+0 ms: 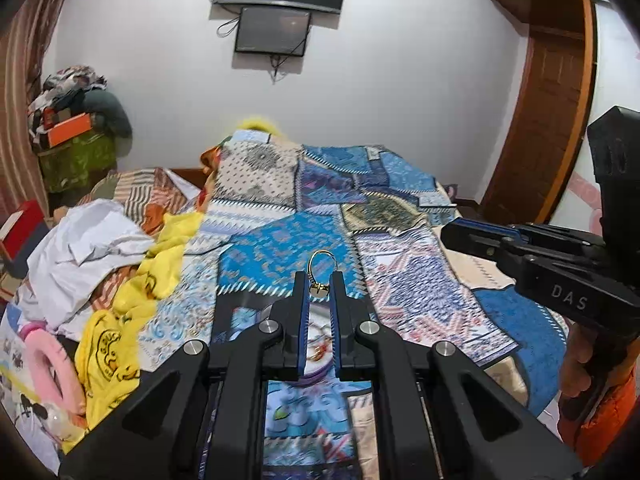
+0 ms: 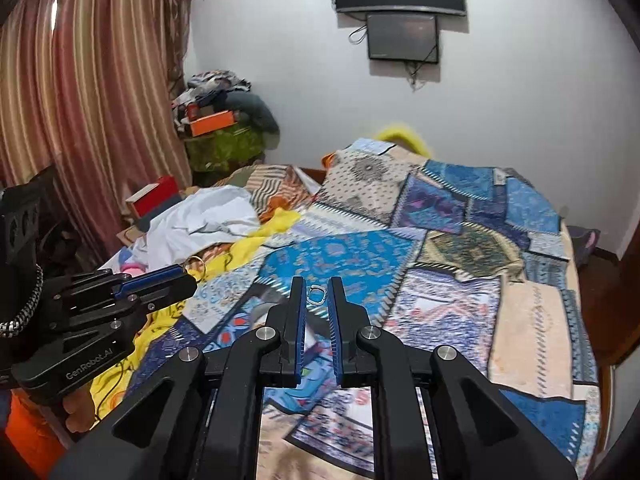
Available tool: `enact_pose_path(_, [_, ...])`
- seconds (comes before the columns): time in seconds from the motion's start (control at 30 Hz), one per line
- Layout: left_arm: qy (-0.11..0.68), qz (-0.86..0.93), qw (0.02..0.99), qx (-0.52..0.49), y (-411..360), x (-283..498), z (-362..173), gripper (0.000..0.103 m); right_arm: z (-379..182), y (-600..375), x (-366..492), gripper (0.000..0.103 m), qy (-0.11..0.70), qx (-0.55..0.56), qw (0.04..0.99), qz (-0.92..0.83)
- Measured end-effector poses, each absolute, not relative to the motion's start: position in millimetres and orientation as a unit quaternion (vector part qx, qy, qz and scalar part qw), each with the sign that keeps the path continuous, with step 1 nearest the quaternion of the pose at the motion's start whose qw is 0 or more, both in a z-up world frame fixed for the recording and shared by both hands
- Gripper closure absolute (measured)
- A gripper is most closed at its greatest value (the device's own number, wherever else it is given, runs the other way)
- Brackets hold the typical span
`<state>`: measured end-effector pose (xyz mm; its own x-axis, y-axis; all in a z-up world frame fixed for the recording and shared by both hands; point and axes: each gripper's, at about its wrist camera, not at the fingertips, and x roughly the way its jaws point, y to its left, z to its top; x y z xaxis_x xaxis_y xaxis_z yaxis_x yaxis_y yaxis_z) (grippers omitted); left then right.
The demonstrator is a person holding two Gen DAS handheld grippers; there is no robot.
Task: Organize jewelry
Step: 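Lower both rings into the heart tin and open both tools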
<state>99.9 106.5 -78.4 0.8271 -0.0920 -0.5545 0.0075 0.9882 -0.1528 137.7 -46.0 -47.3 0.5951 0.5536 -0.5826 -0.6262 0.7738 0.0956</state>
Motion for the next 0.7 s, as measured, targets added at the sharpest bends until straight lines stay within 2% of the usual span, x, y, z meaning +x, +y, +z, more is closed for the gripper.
enact_pose_path(0.7, [0.407,-0.054,0.904,-0.122,115.9,147.7,-184.5,0.095,-135.8,10.8,186.7,0.093,0.441,-0.048,0.817,0.368])
